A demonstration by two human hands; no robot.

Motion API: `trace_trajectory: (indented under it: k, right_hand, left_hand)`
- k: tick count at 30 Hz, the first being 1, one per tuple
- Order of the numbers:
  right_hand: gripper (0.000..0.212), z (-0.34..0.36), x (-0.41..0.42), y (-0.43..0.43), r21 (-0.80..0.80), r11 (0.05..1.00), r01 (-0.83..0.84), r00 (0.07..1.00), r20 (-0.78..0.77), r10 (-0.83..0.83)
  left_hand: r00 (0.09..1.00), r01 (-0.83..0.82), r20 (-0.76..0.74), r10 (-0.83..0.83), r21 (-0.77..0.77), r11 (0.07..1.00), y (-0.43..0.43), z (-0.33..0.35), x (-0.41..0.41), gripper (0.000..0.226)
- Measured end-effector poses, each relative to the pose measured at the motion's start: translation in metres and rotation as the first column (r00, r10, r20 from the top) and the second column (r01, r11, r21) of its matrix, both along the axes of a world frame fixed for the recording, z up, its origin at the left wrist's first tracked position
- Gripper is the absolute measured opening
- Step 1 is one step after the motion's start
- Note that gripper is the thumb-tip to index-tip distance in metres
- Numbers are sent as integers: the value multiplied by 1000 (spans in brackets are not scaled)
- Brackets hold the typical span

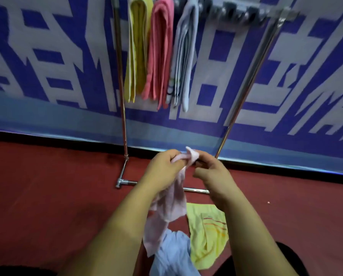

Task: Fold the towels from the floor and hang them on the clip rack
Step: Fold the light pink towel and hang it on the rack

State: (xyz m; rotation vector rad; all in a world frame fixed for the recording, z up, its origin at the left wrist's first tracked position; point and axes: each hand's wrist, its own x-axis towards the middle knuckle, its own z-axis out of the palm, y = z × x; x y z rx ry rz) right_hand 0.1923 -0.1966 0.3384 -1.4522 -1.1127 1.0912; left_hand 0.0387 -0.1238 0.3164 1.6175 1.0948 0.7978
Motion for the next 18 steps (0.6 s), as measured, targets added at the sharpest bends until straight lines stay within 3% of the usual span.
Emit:
trace_trajectory:
  k: [3,5,8,12,15,18]
  right_hand:
    - [46,45,-6,-30,125,992,-9,981,192,-15]
    - [29,74,-6,-45,208,977,40,970,228,-88]
    - [13,117,-2,-65,309,942,130,969,160,-186]
    - [15,152,7,-69,350,897,270,945,83,-317]
    - [26,168,11,-61,359,853,378,916,-12,-401]
    - [37,175,22,-56,331,806,491,867,-92,-491]
  left_hand:
    - [998,53,40,-55,41,998,-27,55,-1,25]
    - [995,65,68,-67,32,997,-43,89,-1,35]
    - [988,138,72,-140,33,990,-60,130,-8,47]
    - [963,260,-90,-253,79,962,-68,161,-12,32]
    - [958,196,-248,-141,213,957,-62,169,-13,26]
    - [949,131,-309,-57,222,966,-53,169,-24,21]
